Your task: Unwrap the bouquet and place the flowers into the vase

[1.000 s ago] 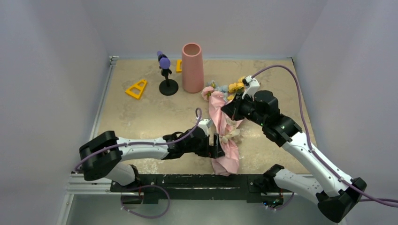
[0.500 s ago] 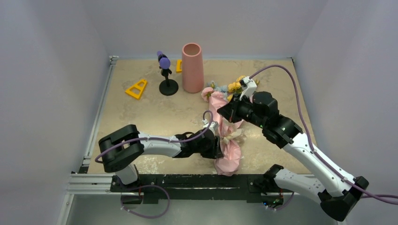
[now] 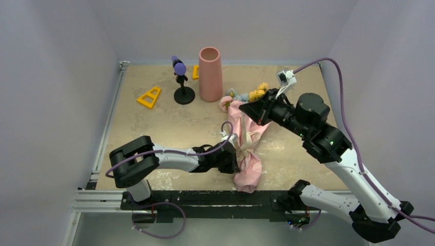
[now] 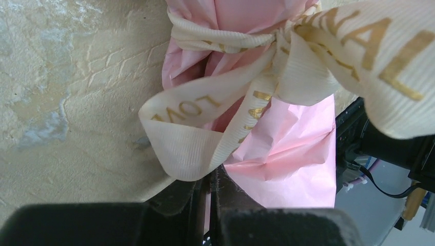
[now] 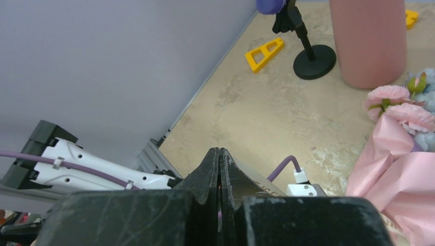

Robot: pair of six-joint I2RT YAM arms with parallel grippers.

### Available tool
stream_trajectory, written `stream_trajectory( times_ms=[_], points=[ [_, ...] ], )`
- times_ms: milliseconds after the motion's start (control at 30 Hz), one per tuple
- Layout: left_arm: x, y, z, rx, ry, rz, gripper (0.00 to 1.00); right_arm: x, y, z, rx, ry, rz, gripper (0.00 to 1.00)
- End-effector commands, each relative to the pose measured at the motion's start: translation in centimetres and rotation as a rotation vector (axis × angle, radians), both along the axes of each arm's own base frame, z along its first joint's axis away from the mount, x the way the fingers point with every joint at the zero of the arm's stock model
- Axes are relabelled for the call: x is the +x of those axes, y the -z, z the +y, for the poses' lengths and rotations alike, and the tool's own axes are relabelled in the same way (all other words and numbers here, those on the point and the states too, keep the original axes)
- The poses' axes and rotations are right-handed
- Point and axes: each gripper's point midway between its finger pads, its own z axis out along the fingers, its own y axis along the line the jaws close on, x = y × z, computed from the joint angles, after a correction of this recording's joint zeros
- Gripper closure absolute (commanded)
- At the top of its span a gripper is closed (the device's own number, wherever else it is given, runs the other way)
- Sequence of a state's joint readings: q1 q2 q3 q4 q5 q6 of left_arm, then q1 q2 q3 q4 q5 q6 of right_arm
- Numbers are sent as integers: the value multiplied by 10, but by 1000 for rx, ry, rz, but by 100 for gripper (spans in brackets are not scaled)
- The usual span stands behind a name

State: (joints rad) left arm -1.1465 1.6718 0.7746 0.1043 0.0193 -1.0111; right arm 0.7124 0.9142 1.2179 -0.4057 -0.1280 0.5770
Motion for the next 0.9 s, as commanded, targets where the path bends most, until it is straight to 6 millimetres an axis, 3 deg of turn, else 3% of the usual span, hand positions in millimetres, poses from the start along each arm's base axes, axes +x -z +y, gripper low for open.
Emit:
stream_trajectory(
  times_ms=[0,267,600,867],
  points=[
    [-5,16,13,86,11,13,91,-10,-50,-2,70,-29,-88,100],
    [-7,22,17,106,9,21,93,-13,-90,5,112,-71,-145,100],
    [-9,28,18,113,15,32,94,-31,-167,6,210,-150,-267,100],
    [-10,32,18,121,19,40,94,-46,-197,5,260,-200,-316,100]
  ],
)
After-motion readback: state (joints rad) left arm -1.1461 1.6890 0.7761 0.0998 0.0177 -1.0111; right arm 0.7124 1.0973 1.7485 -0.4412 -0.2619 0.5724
